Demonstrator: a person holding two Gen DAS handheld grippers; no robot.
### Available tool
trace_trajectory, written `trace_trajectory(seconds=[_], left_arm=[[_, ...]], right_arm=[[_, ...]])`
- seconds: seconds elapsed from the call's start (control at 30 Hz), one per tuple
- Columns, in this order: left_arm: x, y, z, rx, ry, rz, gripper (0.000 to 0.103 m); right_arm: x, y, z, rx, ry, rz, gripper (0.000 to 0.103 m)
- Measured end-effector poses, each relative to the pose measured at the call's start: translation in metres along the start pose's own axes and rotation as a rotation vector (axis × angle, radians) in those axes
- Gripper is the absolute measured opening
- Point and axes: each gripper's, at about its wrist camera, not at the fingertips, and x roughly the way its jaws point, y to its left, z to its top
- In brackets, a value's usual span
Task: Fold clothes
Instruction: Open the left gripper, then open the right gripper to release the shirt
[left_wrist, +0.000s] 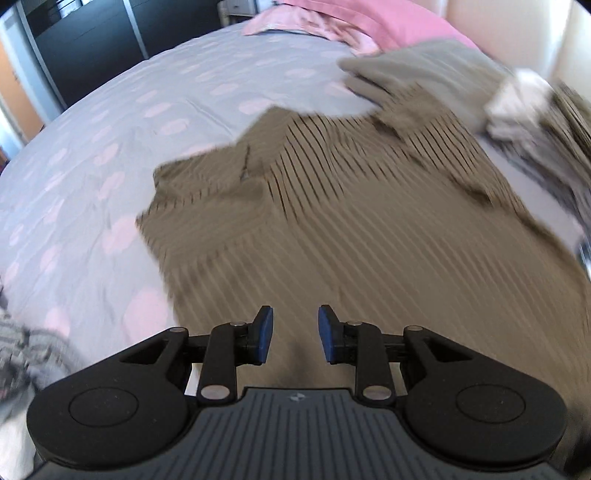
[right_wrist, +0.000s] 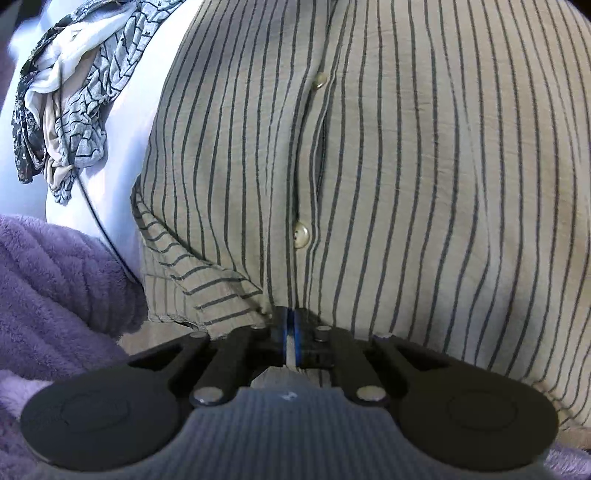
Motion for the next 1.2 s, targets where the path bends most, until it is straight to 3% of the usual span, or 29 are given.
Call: trace_trajectory(seconds=[0.2,0.4,0.6,0.87,1.0,1.13,1.2], left_arm=[[-0.045,-0.019,-0.087,0.127,0.007,0.005,0.025],[-0.073,-0.041,-0.152,0.22,0.017,0.011,0.025],[-0.075,-0.074,-0.2,0.449,0.002,0.074,0.025],[-0.042,-0.101,-0.244,0.764,-0.035,0.176,0.025],[-0.036,-0.112,-0.254,0.893,-0.073,0.158,0.025],[-0.036,-0.122,-0.263,0.959,-0.105,0.139,0.024],[-0.034,-0.125,-0.264,0.96,-0.103,0.129,0.015]], right_arm=[[-0.007,0.017,-0.006,-0.074,-0.047,-0.03,0.01],[-0.017,0.031,-0.015,-0.167,-0.095,-0.098,0.01],[-0.028,0.047,-0.028,-0.28,-0.136,-0.17,0.011],[-0.036,0.066,-0.041,-0.331,-0.183,-0.182,0.019],[-0.03,0.068,-0.044,-0.33,-0.171,-0.192,0.019],[-0.025,0.073,-0.046,-0.361,-0.165,-0.209,0.019],[-0.022,0.077,-0.049,-0.39,-0.164,-0.213,0.02]])
